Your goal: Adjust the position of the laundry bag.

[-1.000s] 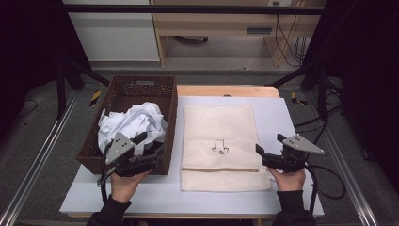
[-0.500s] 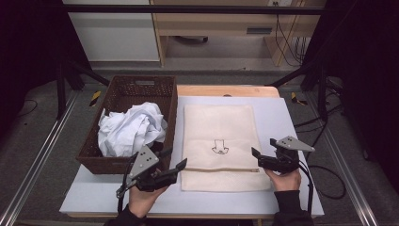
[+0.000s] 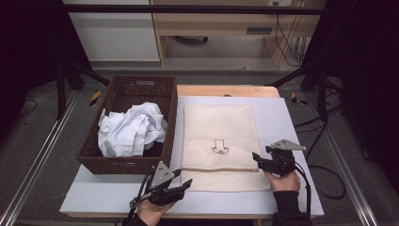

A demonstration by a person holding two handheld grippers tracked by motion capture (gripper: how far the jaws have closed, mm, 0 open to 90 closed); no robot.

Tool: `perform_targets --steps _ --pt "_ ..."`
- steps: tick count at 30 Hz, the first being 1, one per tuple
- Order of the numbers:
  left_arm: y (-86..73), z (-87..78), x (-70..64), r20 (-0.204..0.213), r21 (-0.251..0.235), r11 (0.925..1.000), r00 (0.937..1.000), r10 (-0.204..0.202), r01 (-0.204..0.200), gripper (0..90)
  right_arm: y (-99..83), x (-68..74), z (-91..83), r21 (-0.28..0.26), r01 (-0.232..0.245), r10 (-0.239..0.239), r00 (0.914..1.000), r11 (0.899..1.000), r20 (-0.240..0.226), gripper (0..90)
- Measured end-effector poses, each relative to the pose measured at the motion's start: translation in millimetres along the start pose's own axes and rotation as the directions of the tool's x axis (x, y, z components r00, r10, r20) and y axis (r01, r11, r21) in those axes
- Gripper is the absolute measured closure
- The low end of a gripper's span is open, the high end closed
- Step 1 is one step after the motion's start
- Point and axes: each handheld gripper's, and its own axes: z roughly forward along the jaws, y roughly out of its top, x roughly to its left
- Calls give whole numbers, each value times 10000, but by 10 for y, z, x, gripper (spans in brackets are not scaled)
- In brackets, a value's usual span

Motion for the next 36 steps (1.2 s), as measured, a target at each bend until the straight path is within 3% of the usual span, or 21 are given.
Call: perform_targets --steps 5,13,16,20,28,31,33,34,36 --pt "-159 124 37 -362 888 9960 9993 -94 126 482 -40 -24 66 607 -34 10 9992 9982 397 416" --pt "-269 283 81 -362 1707 9848 9990 -251 310 544 -110 -91 145 1180 -293 260 9992 9926 291 490" --pt "-271 288 85 -312 1687 9851 9991 -272 320 559 -118 -98 169 1361 -253 203 9991 9904 384 518" --pt "-266 297 58 -253 1735 9846 9995 -179 220 653 -141 -123 208 1738 -447 345 9975 9838 612 597" --pt "-261 302 29 -22 1769 9842 10000 -87 90 793 -157 -95 227 1869 -527 387 9962 9810 778 583" --pt "-263 289 38 -18 1677 9858 10000 -38 41 835 -147 -73 216 2044 -866 691 9934 9750 913 584" --pt "-261 285 43 1 1662 9861 10000 -37 36 839 -146 -74 209 2068 -970 784 9922 9736 966 635" --pt "-257 274 54 2 1612 9869 10000 -48 47 840 -146 -87 189 2144 -1023 912 9939 9714 614 779" --pt "-253 267 61 -13 1615 9869 10000 -50 51 841 -145 -72 189 2129 -961 870 9949 9723 518 823"
